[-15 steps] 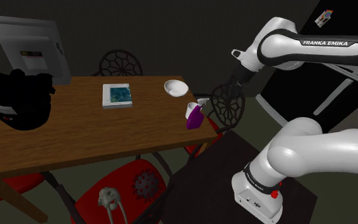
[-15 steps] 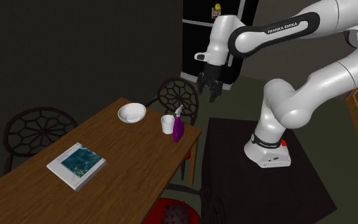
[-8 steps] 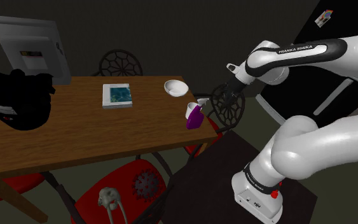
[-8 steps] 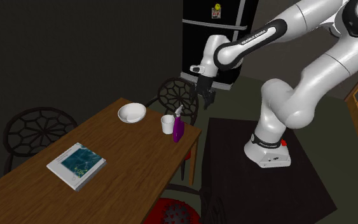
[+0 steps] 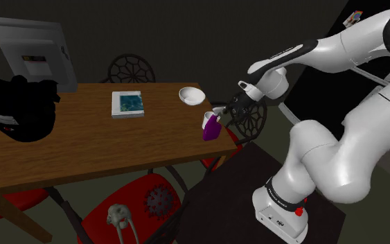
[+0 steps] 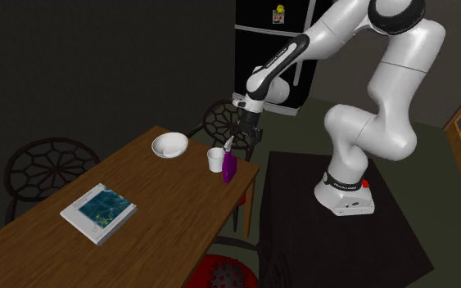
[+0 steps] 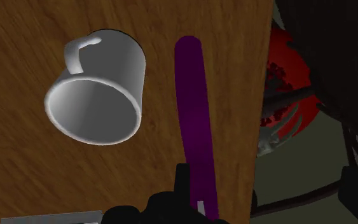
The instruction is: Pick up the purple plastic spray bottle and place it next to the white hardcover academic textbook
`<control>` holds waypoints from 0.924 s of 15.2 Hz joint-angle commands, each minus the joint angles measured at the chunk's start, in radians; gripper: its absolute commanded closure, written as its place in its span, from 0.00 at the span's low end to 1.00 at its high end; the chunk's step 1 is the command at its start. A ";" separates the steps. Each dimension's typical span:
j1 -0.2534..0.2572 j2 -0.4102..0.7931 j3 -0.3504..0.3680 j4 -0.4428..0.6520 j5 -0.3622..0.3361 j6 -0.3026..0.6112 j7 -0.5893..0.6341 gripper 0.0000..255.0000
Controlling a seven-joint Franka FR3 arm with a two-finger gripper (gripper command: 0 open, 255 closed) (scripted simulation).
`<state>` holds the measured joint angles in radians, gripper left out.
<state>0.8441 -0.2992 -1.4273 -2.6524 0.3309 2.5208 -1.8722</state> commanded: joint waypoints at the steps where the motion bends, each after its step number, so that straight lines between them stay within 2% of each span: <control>1: 0.351 0.012 -0.347 0.062 0.076 0.014 -0.145 0.00; 2: 0.476 -0.041 -0.476 0.092 0.036 0.033 -0.155 0.00; 3: 0.544 -0.113 -0.554 0.122 -0.038 0.053 -0.139 0.00; 4: 0.582 -0.154 -0.595 0.143 -0.078 0.062 -0.135 0.00; 11: 0.714 -0.238 -0.702 0.140 -0.126 0.167 -0.100 0.00; 14: 0.725 -0.245 -0.711 0.140 -0.129 0.175 -0.098 0.00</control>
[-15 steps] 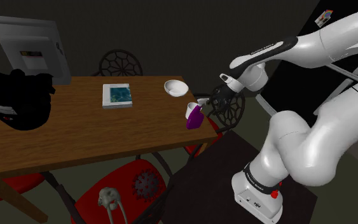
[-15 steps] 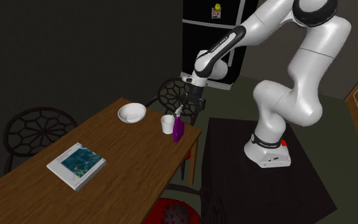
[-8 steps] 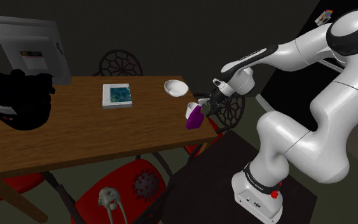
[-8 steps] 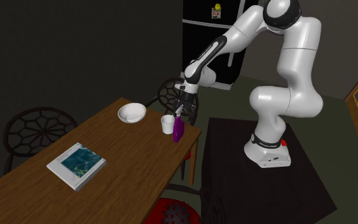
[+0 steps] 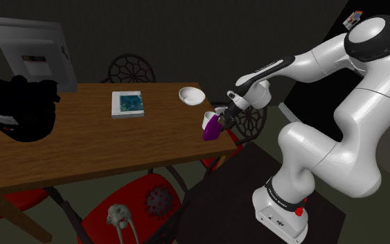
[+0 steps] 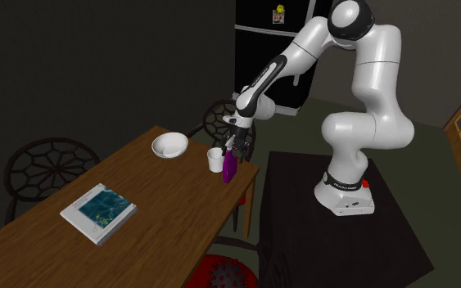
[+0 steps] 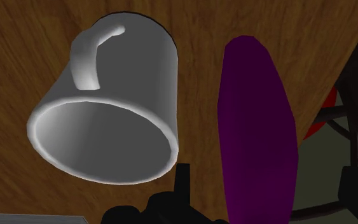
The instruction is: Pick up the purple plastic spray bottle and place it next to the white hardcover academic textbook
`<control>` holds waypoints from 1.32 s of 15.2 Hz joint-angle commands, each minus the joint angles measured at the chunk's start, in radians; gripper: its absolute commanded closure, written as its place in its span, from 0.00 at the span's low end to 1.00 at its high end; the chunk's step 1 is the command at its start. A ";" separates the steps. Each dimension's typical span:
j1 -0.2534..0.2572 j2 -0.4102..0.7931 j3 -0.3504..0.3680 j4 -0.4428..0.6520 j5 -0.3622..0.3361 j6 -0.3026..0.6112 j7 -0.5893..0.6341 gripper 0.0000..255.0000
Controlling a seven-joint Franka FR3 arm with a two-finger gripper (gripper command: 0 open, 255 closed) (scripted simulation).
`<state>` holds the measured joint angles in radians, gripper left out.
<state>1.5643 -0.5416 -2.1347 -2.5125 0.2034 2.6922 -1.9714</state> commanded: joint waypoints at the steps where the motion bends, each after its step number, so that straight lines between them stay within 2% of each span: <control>1: 0.005 -0.003 -0.003 0.000 -0.001 0.004 0.001 0.00; 5: 0.004 -0.002 -0.003 0.000 -0.001 0.003 0.001 0.00; 6: 0.004 -0.002 -0.003 0.000 -0.001 0.003 0.001 1.00; 15: 0.005 -0.003 -0.003 0.000 -0.001 0.004 0.001 1.00; 20: -0.082 0.064 0.098 -0.010 0.043 -0.058 -0.002 1.00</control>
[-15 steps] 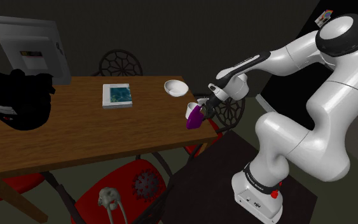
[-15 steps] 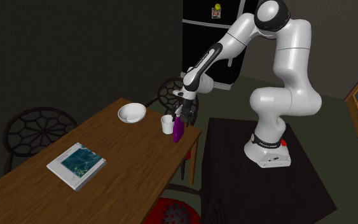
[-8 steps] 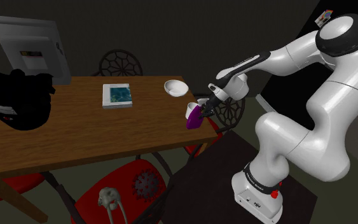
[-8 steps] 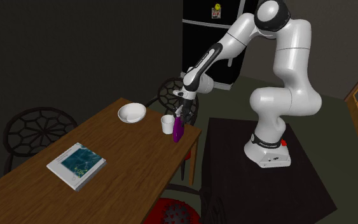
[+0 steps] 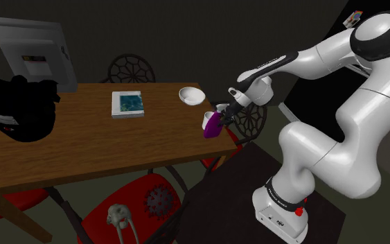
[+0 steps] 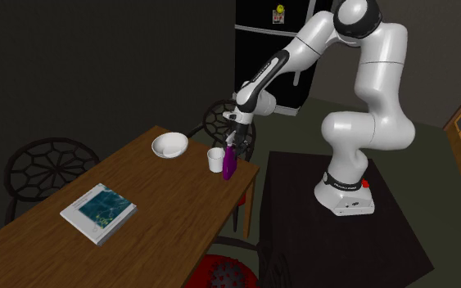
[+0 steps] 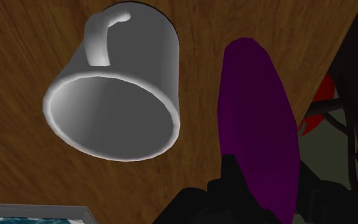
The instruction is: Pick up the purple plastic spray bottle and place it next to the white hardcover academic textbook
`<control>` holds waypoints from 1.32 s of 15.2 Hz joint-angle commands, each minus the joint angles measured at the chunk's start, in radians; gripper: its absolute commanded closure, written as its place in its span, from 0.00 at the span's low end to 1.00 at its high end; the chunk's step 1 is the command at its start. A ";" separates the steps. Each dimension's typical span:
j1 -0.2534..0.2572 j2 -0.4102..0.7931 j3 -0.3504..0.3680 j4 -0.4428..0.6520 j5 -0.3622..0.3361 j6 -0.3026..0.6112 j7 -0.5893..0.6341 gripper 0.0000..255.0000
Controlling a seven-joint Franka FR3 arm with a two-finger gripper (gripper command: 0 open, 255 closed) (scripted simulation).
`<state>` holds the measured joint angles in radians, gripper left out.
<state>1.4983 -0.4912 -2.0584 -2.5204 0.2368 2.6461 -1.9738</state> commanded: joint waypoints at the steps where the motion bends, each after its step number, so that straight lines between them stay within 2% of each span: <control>1: -0.035 0.027 0.044 -0.004 0.020 -0.024 0.000 1.00; 6: -0.143 0.094 0.165 -0.006 0.073 -0.093 -0.009 1.00; 11: -0.279 0.161 0.312 -0.001 0.130 -0.167 -0.022 1.00; 16: -0.467 0.212 0.506 0.008 0.169 -0.243 -0.022 1.00; 20: -0.627 0.201 0.667 0.016 0.141 -0.288 0.020 1.00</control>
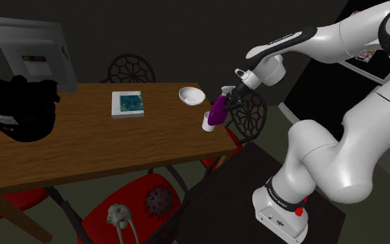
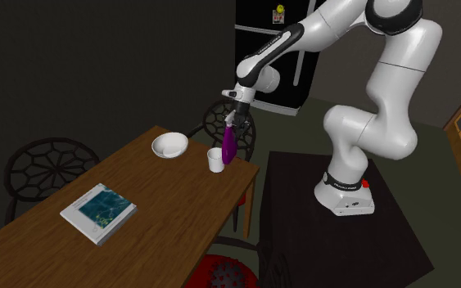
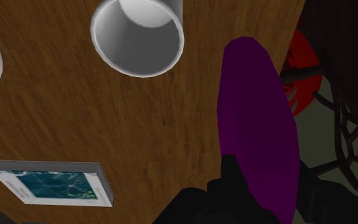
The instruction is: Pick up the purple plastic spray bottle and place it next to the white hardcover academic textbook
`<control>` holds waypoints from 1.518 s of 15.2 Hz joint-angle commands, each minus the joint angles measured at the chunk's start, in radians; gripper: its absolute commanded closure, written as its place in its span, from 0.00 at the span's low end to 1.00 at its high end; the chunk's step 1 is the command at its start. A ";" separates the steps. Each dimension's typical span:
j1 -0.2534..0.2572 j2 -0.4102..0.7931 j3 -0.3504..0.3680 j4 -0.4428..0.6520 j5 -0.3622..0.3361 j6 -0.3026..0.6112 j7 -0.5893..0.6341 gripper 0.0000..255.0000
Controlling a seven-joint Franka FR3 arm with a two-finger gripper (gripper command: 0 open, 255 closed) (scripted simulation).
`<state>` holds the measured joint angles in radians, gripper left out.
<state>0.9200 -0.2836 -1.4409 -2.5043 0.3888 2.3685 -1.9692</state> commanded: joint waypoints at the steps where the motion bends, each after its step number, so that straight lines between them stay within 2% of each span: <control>1: -0.082 -0.014 0.084 0.002 -0.022 -0.021 0.029 1.00; 5: -0.184 -0.055 0.188 0.012 -0.078 -0.060 0.092 1.00; 10: -0.271 -0.105 0.283 0.032 -0.135 -0.114 0.161 1.00; 16: -0.339 -0.156 0.365 0.064 -0.183 -0.182 0.232 1.00; 23: -0.388 -0.203 0.437 0.112 -0.219 -0.264 0.299 1.00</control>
<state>0.5358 -0.4819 -1.0137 -2.4008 0.1727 2.1161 -1.6801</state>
